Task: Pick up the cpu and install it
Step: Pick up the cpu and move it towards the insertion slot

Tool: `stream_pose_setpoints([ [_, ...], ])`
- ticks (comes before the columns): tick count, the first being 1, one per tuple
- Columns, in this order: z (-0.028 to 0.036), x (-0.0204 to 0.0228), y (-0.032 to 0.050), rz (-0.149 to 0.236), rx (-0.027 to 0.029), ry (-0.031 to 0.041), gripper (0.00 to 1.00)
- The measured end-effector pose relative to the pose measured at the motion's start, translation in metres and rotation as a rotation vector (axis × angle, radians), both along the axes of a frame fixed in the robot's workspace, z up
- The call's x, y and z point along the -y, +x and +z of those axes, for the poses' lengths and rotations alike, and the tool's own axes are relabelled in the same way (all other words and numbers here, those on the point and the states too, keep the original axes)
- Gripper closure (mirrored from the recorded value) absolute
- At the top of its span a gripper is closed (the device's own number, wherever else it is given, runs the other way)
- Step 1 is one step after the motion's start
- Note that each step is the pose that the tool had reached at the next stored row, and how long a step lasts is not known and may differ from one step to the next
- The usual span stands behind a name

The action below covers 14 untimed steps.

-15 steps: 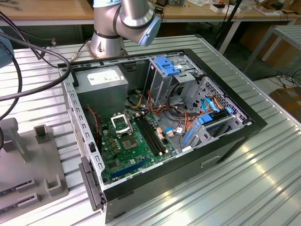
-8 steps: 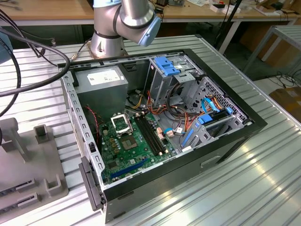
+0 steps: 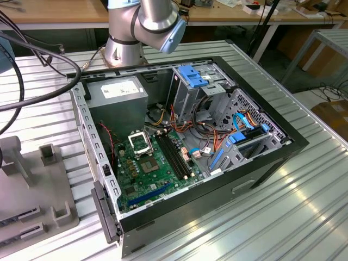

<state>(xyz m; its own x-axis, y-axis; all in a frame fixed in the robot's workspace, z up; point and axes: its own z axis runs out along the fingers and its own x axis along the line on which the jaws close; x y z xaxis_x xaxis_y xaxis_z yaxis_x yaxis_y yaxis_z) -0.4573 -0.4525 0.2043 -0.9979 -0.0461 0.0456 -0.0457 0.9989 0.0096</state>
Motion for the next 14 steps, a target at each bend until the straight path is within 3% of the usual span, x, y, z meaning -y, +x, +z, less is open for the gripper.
stream_pose_setpoints([
  [7, 0.0114, -0.0003, -0.0001, 0.0, 0.0002, -0.0037, 0.53],
  [14, 0.0122, -0.0003, 0.0, 0.0, 0.0003, -0.0037, 0.53],
])
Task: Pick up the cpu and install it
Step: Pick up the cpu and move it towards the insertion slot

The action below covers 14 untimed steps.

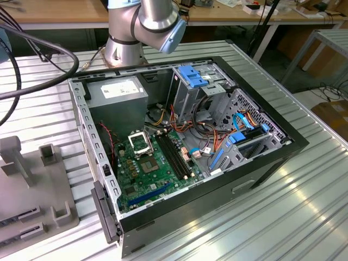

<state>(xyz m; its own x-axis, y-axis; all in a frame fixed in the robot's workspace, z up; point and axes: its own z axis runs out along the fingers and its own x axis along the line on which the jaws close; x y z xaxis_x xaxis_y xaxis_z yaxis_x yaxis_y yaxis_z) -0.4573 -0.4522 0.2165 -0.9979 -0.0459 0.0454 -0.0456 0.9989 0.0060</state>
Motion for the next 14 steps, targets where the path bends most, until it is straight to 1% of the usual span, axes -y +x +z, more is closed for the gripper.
stream_pose_setpoints([
  [6, 0.0003, 0.0, 0.0, 0.0, -0.0001, 0.0, 0.53],
  [8, 0.0013, 0.0, -0.0001, 0.0, -0.0005, -0.0003, 0.53],
  [14, 0.0117, 0.0, 0.0, 0.0, -0.0002, -0.0001, 0.53],
])
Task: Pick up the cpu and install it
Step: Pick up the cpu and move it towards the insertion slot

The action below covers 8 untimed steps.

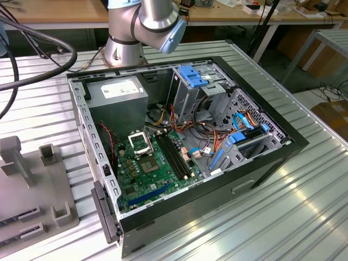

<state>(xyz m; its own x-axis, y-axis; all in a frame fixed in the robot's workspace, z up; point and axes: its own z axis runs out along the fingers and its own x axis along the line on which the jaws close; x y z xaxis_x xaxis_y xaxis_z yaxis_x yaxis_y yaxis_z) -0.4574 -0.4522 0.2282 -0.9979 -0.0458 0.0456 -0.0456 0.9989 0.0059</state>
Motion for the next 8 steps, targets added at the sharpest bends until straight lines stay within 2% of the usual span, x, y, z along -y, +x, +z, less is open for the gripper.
stream_pose_setpoints([
  [8, 0.0088, 0.0, 0.0, 0.0, 0.0001, 0.0001, 0.53],
])
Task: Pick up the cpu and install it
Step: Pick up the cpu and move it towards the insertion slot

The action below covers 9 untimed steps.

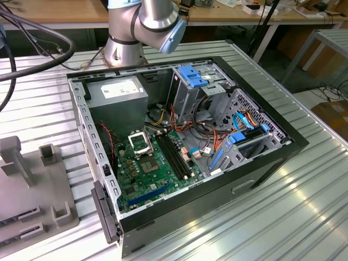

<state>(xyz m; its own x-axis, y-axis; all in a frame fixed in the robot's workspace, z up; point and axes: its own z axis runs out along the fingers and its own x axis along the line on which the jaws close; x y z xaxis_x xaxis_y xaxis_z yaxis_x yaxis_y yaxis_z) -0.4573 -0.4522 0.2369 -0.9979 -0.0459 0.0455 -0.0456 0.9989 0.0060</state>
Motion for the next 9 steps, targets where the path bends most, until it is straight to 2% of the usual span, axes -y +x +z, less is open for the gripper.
stream_pose_setpoints([
  [9, 0.0092, 0.0, 0.0, 0.0, 0.0, -0.0001, 0.53],
])
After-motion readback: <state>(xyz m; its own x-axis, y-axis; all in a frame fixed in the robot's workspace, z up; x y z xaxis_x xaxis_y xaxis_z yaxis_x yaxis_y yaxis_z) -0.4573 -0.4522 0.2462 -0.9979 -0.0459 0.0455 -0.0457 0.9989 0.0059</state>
